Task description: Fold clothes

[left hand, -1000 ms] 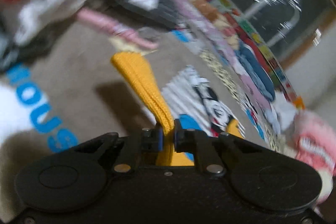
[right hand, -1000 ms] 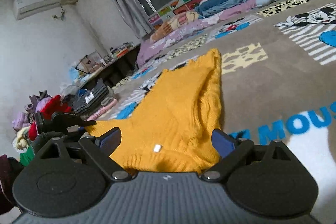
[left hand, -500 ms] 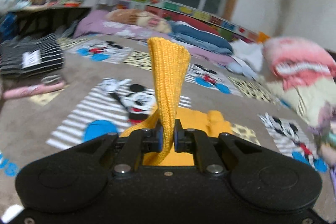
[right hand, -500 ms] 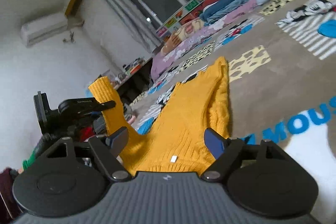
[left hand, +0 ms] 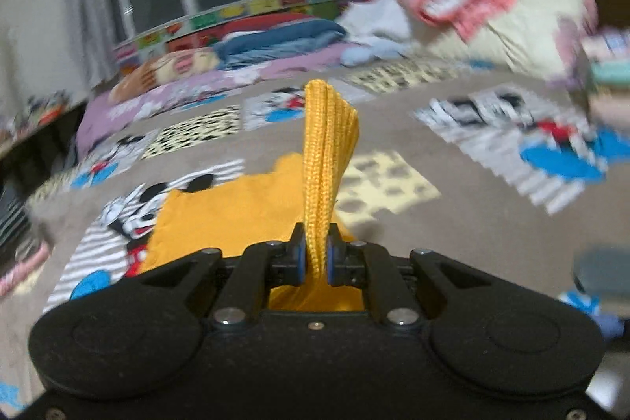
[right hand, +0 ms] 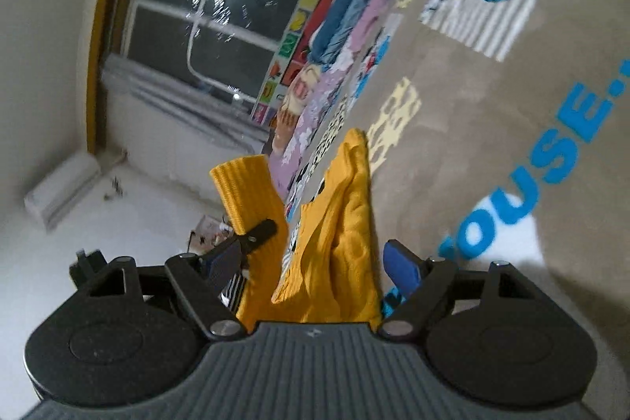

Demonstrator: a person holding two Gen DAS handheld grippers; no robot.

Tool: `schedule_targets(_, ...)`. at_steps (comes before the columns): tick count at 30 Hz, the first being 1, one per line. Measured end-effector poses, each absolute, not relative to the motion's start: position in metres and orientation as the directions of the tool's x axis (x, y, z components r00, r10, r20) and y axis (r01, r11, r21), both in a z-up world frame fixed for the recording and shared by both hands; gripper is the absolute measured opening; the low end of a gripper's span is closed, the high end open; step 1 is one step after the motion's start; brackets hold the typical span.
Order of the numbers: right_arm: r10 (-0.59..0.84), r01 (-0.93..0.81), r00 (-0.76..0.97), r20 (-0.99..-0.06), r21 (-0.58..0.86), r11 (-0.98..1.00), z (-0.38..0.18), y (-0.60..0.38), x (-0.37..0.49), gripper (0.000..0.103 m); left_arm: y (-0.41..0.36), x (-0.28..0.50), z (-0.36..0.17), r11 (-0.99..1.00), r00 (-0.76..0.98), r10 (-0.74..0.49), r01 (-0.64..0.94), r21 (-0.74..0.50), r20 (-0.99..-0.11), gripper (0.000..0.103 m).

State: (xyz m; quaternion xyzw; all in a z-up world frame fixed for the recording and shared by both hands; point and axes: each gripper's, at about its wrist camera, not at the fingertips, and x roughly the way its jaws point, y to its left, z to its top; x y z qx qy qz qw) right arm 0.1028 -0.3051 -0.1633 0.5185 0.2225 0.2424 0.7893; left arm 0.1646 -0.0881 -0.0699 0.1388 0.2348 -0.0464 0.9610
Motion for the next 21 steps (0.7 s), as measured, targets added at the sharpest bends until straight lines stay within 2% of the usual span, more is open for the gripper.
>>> schedule_targets(1,0.61,-0.14,0.787,-0.097,0.934,0.329,-0.167,-0.307,0.105,0.08,-0.097,0.165,-0.077,0.946,0.878,-0.037,0.184,0.266,-0.477,0.02)
schedule_targets(2,0.607,-0.129,0.789,-0.096,0.94,0.316,-0.17,-0.308,0.107,0.08,-0.103,0.164,-0.084,0.936,0.868,-0.068,0.226,0.27,-0.492,0.041)
schedule_targets(4,0.602,-0.109,0.793,-0.094,0.95,0.292,-0.177,-0.309,0.11,0.08,-0.108,0.156,-0.091,0.923,0.859,-0.121,0.282,0.263,-0.497,0.054)
schedule_targets(10,0.606,-0.099,0.789,-0.103,0.952,0.291,-0.182,-0.303,0.117,0.08,-0.084,0.116,-0.082,0.916,0.867,-0.175,0.317,0.245,-0.466,0.055)
schedule_targets(17,0.607,-0.079,0.779,-0.157,0.936,0.343,-0.179,-0.285,0.126,0.078,-0.007,0.056,-0.075,0.978,0.909,-0.082,0.153,0.143,-0.408,0.062)
schedule_targets(21,0.591,-0.023,0.781,-0.201,0.937,0.349,-0.176,-0.277,0.139,0.075,0.031,0.043,-0.083,0.994,0.903,-0.067,0.098,0.052,-0.425,0.066)
